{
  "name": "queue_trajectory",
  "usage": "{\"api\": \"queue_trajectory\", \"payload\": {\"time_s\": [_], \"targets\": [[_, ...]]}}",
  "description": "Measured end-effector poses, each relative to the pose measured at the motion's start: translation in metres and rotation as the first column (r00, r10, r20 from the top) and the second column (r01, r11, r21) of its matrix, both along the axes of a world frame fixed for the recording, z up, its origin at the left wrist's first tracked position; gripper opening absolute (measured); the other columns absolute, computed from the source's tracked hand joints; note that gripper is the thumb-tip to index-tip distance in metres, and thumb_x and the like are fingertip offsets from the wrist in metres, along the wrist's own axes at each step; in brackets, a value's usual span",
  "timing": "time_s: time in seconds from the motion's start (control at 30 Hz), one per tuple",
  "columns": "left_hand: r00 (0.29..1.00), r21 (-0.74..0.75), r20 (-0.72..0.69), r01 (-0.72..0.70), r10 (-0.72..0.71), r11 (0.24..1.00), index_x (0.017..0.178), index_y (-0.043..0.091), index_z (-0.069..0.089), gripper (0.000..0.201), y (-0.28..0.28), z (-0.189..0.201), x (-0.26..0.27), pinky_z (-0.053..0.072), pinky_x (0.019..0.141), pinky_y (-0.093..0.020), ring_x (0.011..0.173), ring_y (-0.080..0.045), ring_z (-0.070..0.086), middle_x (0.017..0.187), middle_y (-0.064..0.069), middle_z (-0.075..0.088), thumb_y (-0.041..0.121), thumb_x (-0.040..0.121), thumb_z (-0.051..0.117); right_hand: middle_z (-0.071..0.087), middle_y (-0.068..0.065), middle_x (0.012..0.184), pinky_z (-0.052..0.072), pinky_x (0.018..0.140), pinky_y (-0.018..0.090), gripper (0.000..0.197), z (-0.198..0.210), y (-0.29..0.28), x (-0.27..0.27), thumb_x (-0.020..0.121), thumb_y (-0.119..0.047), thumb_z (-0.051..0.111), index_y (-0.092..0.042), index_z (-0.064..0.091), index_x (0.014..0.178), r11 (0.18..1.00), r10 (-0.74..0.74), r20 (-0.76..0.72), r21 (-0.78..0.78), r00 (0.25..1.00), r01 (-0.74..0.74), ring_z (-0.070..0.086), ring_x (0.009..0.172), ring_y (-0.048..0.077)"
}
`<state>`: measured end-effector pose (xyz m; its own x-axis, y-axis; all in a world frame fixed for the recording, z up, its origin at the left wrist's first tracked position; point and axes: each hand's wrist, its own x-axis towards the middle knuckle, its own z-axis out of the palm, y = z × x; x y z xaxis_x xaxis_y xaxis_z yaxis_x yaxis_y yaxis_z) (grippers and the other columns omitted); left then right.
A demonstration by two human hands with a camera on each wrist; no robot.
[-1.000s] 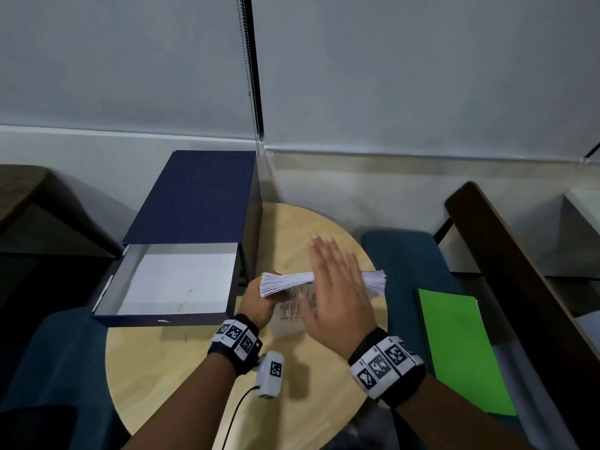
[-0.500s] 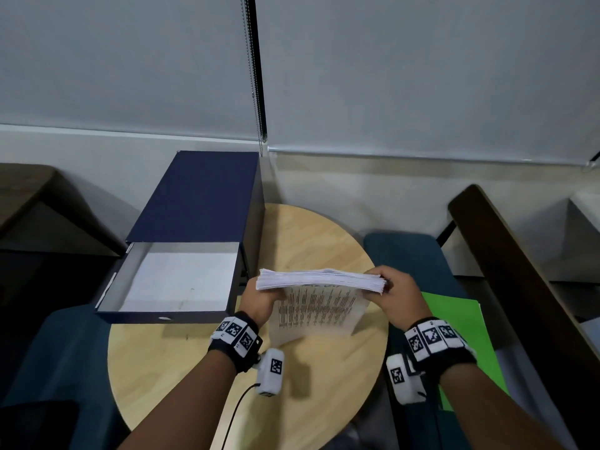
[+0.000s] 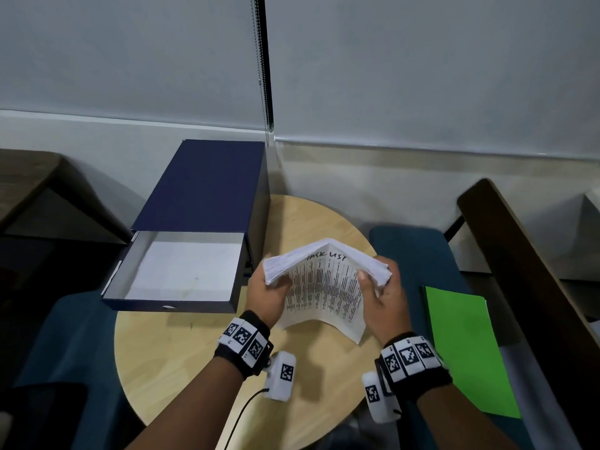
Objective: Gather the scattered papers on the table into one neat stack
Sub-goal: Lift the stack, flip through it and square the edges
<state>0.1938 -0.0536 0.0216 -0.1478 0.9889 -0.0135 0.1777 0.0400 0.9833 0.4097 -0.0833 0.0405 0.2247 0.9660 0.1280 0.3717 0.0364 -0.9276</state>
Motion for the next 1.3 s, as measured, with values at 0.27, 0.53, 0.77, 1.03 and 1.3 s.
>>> {"api": "queue_trajectory", "payload": {"time_s": [0.27, 0.53, 0.77, 1.03, 1.3], "targets": [[0.992, -0.143, -0.116, 0.035, -0.052, 0.989, 0.12, 0.013, 0.064, 0.032, -0.016, -0.021, 0.002, 0.045, 0.083, -0.022, 0.097, -0.011, 0.061, 0.103, 0.012, 0.065, 0.0, 0.091, 0.06, 0.061, -0.015, 0.081, 0.052, 0.068, 0.028, 0.037, -0.046, -0.021, -0.004, 0.096, -0.014, 0.051, -0.019, 0.048, 0.132, 0.944, 0.129, 0.12, -0.32, 0.984, -0.085, 0.065, 0.079, 0.018], [0.974, -0.114, -0.205, 0.071, -0.093, 0.991, 0.121, 0.021, 0.063, 0.042, -0.014, -0.007, -0.004, 0.041, 0.078, -0.004, 0.097, -0.001, 0.06, 0.105, 0.019, 0.062, -0.002, 0.087, 0.061, 0.067, 0.001, 0.091, 0.053, 0.071, 0.029, 0.033, -0.049, -0.022, -0.001, 0.095, -0.022, 0.055, -0.018, 0.052, 0.128, 0.96, 0.078, 0.094, -0.274, 0.992, -0.049, 0.068, 0.087, 0.024], [0.997, -0.133, -0.054, 0.044, -0.051, 0.99, 0.127, 0.016, 0.06, 0.046, -0.024, -0.022, -0.021, 0.053, 0.095, -0.025, 0.106, 0.004, 0.063, 0.115, 0.012, 0.068, 0.005, 0.084, 0.073, 0.067, -0.022, 0.103, 0.048, 0.08, 0.013, 0.043, -0.036, -0.021, 0.0, 0.082, -0.019, 0.073, -0.031, 0.051, 0.116, 0.976, 0.043, -0.014, -0.211, 0.999, -0.045, 0.061, 0.094, -0.013], [0.997, -0.084, -0.072, 0.017, -0.023, 0.996, 0.116, 0.019, 0.059, 0.046, -0.018, -0.019, -0.021, 0.049, 0.097, -0.031, 0.101, -0.005, 0.063, 0.105, 0.018, 0.064, -0.004, 0.079, 0.073, 0.056, -0.013, 0.101, 0.045, 0.086, 0.026, 0.056, -0.03, -0.023, -0.013, 0.092, -0.019, 0.061, -0.015, 0.035, 0.141, 0.968, 0.059, 0.005, -0.243, 0.998, -0.056, 0.059, 0.099, 0.014], [0.998, -0.007, -0.038, 0.05, -0.05, 0.999, 0.115, 0.029, 0.051, 0.064, -0.02, -0.023, -0.037, 0.054, 0.088, -0.033, 0.104, -0.016, 0.063, 0.113, 0.001, 0.062, -0.004, 0.064, 0.072, 0.055, -0.016, 0.131, 0.049, 0.09, 0.014, 0.076, -0.03, -0.019, -0.003, 0.079, 0.004, 0.07, -0.025, 0.036, 0.139, 0.991, 0.106, -0.058, -0.081, 0.993, -0.111, 0.054, 0.117, -0.006]]}}
